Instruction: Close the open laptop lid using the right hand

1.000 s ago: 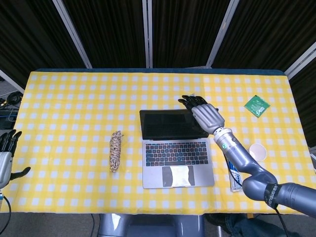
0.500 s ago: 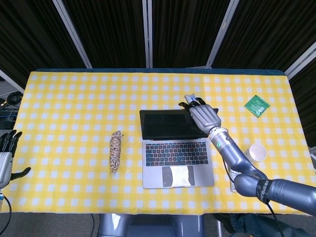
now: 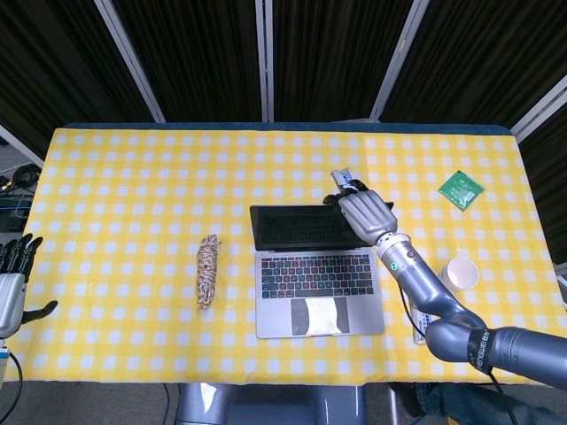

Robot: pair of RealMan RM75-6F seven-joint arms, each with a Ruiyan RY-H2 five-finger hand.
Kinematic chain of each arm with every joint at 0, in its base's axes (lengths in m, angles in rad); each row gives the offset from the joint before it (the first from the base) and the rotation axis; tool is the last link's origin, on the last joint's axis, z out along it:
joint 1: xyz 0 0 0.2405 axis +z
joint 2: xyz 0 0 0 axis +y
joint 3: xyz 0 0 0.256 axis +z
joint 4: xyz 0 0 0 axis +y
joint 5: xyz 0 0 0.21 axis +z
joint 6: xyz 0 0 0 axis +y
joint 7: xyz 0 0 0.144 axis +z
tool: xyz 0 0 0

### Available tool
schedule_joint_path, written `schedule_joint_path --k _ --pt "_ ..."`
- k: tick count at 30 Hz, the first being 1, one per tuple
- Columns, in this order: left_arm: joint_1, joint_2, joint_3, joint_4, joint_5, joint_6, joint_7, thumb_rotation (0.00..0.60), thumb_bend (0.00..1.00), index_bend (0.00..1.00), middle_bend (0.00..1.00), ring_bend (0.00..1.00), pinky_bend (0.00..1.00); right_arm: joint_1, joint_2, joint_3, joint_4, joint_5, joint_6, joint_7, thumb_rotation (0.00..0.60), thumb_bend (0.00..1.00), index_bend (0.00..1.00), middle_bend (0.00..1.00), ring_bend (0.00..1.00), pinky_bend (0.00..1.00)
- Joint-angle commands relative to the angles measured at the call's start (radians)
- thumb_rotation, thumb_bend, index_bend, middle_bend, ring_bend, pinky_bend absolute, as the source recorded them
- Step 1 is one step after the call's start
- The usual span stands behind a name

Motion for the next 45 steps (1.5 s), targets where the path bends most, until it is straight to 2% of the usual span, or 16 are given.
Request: schedule_joint_path --k 1,10,16,27,36,39,45 --pt "0.001 0.001 0.001 -0.002 0.003 0.002 0.0 0.6 0.0 0.0 0.0 0.0 0.0 -0.01 0.02 -0.014 -0.035 -0.037 0.007 0.001 0.6 1.0 0.34 0.39 0.25 0.13" --pt "0.002 0.005 0.006 -0.008 0.01 0.006 -0.004 0.6 0.0 0.0 0.0 0.0 0.0 -0.029 0.077 -0.058 -0.145 -0.139 0.008 -0.019 0.6 1.0 0.34 0.39 0.25 0.15" --pt "0.002 0.006 0.011 -0.011 0.016 0.006 -0.002 0.6 0.0 0.0 0.0 0.0 0.0 -0.049 0.129 -0.123 -0.257 -0.243 -0.007 -0.061 0.6 1.0 0.34 0.39 0.25 0.15" --pt "0.003 0.006 0.014 -0.011 0.017 0.006 0.002 0.6 0.0 0.0 0.0 0.0 0.0 -0.07 0.133 -0.21 -0.32 -0.339 -0.03 -0.122 0.6 1.0 0.32 0.38 0.25 0.15" --pt "0.002 0.005 0.015 -0.009 0.019 0.005 0.003 0.6 0.0 0.0 0.0 0.0 0.0 -0.106 0.096 -0.294 -0.293 -0.482 -0.021 -0.205 0.6 1.0 0.32 0.38 0.25 0.15" --pt "0.001 0.003 0.017 -0.006 0.02 0.005 0.005 0.6 0.0 0.0 0.0 0.0 0.0 -0.137 0.066 -0.351 -0.252 -0.583 -0.012 -0.239 0.6 1.0 0.32 0.38 0.25 0.15" --pt "0.0 -0.002 0.019 0.001 0.027 0.007 0.008 0.6 0.0 0.0 0.0 0.0 0.0 -0.184 0.011 -0.414 -0.128 -0.783 0.041 -0.238 0.6 1.0 0.32 0.37 0.25 0.15"
